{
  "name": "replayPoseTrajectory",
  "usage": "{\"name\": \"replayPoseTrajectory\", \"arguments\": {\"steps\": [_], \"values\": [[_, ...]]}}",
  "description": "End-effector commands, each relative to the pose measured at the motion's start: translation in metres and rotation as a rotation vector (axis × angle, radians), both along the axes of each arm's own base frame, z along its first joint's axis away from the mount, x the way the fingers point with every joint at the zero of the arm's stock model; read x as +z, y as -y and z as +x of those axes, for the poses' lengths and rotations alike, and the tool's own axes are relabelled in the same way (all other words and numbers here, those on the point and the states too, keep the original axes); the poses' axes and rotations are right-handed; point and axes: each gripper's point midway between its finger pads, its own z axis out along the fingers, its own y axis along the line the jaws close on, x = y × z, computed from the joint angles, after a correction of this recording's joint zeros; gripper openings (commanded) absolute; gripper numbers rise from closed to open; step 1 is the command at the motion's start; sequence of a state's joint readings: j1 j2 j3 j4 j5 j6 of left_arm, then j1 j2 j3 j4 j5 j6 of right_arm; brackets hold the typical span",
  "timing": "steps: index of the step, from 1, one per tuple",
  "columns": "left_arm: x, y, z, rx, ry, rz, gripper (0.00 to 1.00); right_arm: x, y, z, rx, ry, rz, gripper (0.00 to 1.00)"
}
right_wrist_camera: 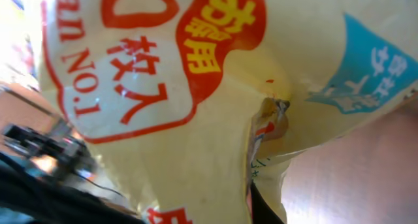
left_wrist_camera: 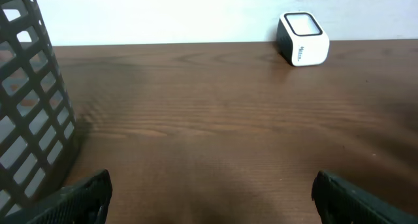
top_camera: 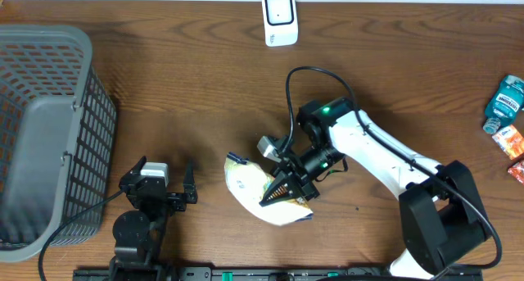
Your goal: Scan the item barcode
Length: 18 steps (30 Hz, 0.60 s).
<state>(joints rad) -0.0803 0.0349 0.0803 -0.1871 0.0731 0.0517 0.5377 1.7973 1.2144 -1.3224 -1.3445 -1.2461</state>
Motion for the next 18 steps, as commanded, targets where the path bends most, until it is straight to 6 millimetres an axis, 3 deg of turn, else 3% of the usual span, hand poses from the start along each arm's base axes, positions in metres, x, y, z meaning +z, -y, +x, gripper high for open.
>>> {"name": "replayPoseTrajectory", "arguments": {"steps": [1,3,4,9,15,18], "values": [[-0.012,0.000,-0.001,-0.001,-0.037,-0.003,0.98,-0.029,0.018,0.036,-0.075,0.094,-0.209,0.01],[-0.012,0.000,-0.001,-0.001,-0.037,-0.003,0.98,-0.052,0.028,0.078,-0.229,0.121,-0.435,0.01],[-0.012,0.000,-0.001,-0.001,-0.037,-0.003,0.97,-0.062,0.037,0.121,-0.406,0.164,-0.596,0.01],[-0.012,0.000,-0.001,-0.001,-0.037,-0.003,0.98,-0.041,0.065,0.226,-0.818,0.464,-0.818,0.01],[-0.012,0.000,-0.001,-0.001,-0.037,-0.003,0.98,-0.017,0.101,0.304,-1.110,0.806,-0.969,0.01],[-0.012,0.000,-0.001,-0.001,-0.037,-0.003,0.98,-0.014,0.105,0.336,-1.146,0.907,-1.022,0.01]]}}
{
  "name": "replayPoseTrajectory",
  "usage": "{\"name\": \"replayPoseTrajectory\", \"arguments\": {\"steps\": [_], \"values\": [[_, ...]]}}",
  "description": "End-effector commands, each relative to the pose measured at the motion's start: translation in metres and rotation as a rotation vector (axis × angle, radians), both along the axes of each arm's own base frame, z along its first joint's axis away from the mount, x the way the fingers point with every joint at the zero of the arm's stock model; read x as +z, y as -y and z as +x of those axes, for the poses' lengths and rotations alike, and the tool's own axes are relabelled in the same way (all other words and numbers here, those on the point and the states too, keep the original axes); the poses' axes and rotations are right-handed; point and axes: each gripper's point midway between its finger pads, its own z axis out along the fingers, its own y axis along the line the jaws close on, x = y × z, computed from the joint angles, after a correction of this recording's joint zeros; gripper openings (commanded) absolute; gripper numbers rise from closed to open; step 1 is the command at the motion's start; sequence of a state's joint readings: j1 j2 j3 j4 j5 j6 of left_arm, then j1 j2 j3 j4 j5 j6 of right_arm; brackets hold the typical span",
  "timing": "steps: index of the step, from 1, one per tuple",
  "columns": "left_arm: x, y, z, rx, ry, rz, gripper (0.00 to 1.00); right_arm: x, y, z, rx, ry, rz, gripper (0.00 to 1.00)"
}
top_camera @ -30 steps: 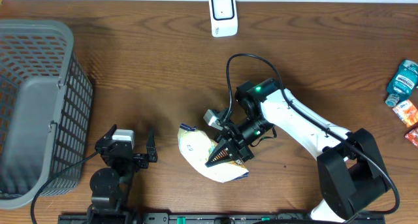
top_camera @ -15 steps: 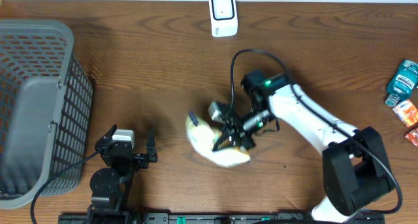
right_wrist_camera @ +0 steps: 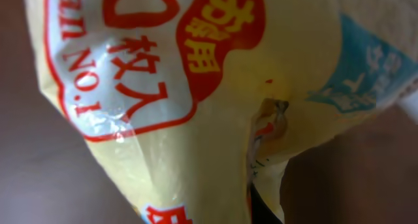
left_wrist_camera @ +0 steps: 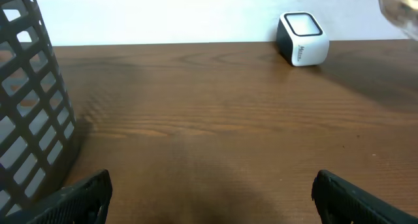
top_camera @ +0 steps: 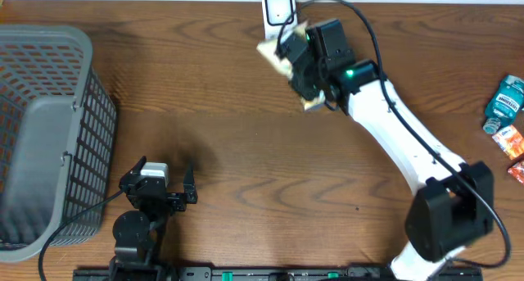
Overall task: Scan the item barcode
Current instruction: 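Lift the snack bag up to the white scanner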
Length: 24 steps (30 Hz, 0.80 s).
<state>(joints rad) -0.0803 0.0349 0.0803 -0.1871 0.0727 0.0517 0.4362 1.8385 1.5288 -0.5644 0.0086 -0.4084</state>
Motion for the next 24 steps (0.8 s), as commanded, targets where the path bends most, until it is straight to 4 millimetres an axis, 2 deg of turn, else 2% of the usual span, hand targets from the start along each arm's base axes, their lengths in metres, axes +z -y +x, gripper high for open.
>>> {"name": "replayPoseTrajectory", "arguments": {"steps": [1,4,9,12,18,24], "values": [[-0.012,0.000,-0.002,-0.001,-0.037,-0.003,0.98,0.003,0.027,0.048,-0.163,0.120,-0.188,0.01],[-0.012,0.000,-0.002,-0.001,-0.037,-0.003,0.98,0.002,0.025,0.084,-0.152,0.154,-0.259,0.01],[-0.012,0.000,-0.002,-0.001,-0.037,-0.003,0.98,-0.014,0.032,0.136,-0.183,0.221,-0.434,0.01],[-0.012,0.000,-0.002,-0.001,-0.037,-0.003,0.98,-0.025,0.029,0.160,-0.201,0.254,-0.479,0.01],[-0.012,0.000,-0.002,-0.001,-0.037,-0.003,0.98,-0.033,0.019,0.190,-0.186,0.313,-0.508,0.01],[-0.012,0.000,-0.002,-0.001,-0.037,-0.003,0.98,-0.042,0.017,0.201,-0.207,0.354,-0.499,0.01]]}}
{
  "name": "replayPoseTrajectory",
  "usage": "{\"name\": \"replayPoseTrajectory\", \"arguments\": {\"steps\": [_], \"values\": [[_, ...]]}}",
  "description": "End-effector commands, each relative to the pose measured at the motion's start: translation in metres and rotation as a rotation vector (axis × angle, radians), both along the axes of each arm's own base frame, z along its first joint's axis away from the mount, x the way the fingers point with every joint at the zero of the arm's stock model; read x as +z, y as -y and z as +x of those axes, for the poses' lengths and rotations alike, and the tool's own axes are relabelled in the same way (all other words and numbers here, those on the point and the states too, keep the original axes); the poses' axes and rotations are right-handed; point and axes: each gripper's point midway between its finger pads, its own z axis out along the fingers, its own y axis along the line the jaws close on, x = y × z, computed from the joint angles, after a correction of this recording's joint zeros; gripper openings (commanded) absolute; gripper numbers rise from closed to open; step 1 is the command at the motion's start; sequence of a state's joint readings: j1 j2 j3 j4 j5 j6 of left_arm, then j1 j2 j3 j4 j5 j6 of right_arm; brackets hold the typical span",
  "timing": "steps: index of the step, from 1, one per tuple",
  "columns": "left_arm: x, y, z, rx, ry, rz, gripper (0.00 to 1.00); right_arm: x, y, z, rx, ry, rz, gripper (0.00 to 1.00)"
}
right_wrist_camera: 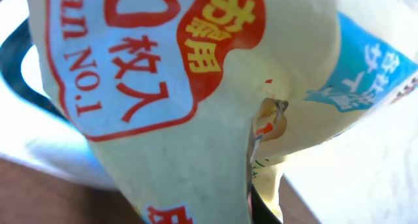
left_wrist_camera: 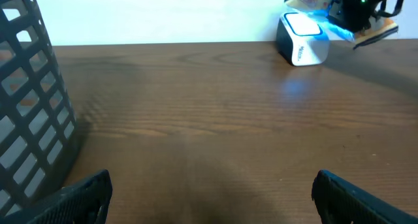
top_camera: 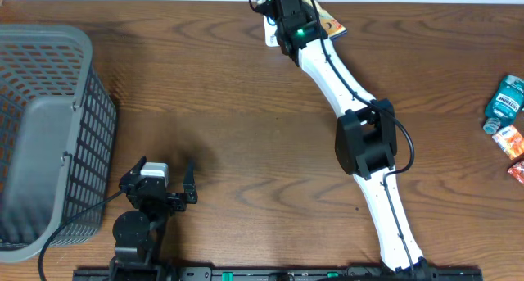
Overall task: Scan the item barcode
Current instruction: 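Lift the snack bag up to the white scanner, then carry the snack bag to the right table edge and release it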
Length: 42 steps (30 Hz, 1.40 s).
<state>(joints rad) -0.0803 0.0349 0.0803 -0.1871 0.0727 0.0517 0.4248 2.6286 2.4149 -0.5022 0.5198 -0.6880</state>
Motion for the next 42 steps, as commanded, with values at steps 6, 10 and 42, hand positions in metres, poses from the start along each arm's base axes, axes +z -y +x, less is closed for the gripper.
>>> {"name": "replayPoseTrajectory", "arguments": {"steps": [6,10,42], "values": [[-0.012,0.000,-0.002,-0.001,-0.037,-0.003,0.98,0.019,0.029,-0.002,-0.124,0.029,-0.063,0.01],[-0.012,0.000,-0.002,-0.001,-0.037,-0.003,0.98,0.018,0.067,-0.035,-0.266,-0.099,-0.030,0.01],[-0.012,0.000,-0.002,-0.001,-0.037,-0.003,0.98,-0.009,0.441,-0.204,-1.338,-0.349,0.660,0.99]]}}
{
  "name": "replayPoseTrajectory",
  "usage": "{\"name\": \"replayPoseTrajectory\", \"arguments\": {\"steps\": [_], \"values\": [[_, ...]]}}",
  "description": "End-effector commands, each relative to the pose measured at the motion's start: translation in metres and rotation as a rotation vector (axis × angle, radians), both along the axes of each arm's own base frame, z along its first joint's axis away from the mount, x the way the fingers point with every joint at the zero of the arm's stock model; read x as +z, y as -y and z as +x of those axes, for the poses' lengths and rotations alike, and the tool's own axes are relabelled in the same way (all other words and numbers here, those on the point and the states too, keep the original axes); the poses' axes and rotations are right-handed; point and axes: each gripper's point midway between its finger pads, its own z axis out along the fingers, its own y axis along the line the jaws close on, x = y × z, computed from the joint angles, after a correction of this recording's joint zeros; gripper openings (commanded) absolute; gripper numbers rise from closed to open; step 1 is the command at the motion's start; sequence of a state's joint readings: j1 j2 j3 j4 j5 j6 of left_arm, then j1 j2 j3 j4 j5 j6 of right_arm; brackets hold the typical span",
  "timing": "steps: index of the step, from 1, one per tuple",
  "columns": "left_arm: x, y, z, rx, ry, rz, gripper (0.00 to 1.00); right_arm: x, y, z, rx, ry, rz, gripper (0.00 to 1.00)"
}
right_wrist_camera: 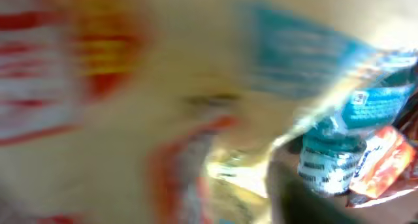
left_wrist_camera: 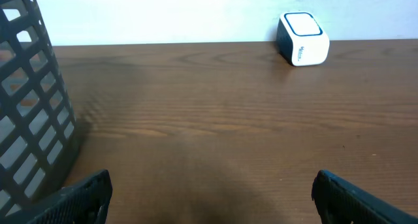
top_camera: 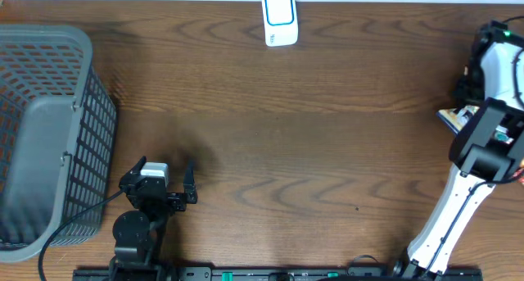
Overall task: Scan the item barcode
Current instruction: 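Carry the snack bag to the right table edge and release it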
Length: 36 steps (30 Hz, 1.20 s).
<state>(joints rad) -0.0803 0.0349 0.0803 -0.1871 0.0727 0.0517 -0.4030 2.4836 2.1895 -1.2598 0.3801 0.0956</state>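
Observation:
The white barcode scanner (top_camera: 280, 17) stands at the table's far edge, also seen in the left wrist view as the scanner (left_wrist_camera: 302, 38). My right gripper (top_camera: 463, 99) is at the far right of the table, shut on the yellow snack packet (right_wrist_camera: 130, 100), which fills its blurred wrist view. Only a pale corner of the packet (top_camera: 453, 115) shows from overhead beside the arm. My left gripper (left_wrist_camera: 209, 198) rests open near the front left, with nothing between its fingers (left_wrist_camera: 78, 198).
A grey mesh basket (top_camera: 49, 133) takes up the left side of the table. A teal bottle (right_wrist_camera: 339, 139) and an orange sachet (right_wrist_camera: 385, 168) lie just beyond the held packet at the right edge. The right arm covers them from overhead.
My right gripper has moved with the packet from over the scanner at the far edge to the table's far right, next to the teal bottle. The scanner's blue glow is gone. The left arm is unchanged.
My right gripper held the yellow packet low over the table's middle. Then it held the packet up near the scanner, then right at the scanner, which glowed blue. Now the packet is at the far right, still gripped. The left gripper stayed open and still.

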Motion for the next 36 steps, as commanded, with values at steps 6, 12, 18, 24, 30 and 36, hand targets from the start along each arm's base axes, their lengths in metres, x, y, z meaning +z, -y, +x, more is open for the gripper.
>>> {"name": "replayPoseTrajectory", "arguments": {"steps": [6,12,18,24,30,36], "values": [[-0.012,0.000,-0.002,-0.001,-0.037,-0.003,0.98,0.204,-0.056,0.036,0.079,0.596,0.151,0.99],[-0.012,0.000,-0.002,-0.001,-0.037,-0.003,0.98,0.347,-0.123,0.002,0.250,0.928,0.170,0.99],[-0.012,0.000,-0.002,-0.001,-0.037,-0.003,0.98,0.451,-0.191,-0.088,0.381,1.164,0.140,0.99],[-0.012,0.000,-0.002,-0.001,-0.037,-0.003,0.98,0.493,-0.233,-0.145,0.410,1.323,0.228,0.99],[-0.012,0.000,-0.002,-0.001,-0.037,-0.003,0.98,0.507,-0.272,-0.177,0.542,1.372,0.374,0.99],[-0.012,0.000,-0.002,-0.001,-0.037,-0.003,0.98,0.493,-0.282,-0.191,0.561,1.308,0.429,0.99]]}}
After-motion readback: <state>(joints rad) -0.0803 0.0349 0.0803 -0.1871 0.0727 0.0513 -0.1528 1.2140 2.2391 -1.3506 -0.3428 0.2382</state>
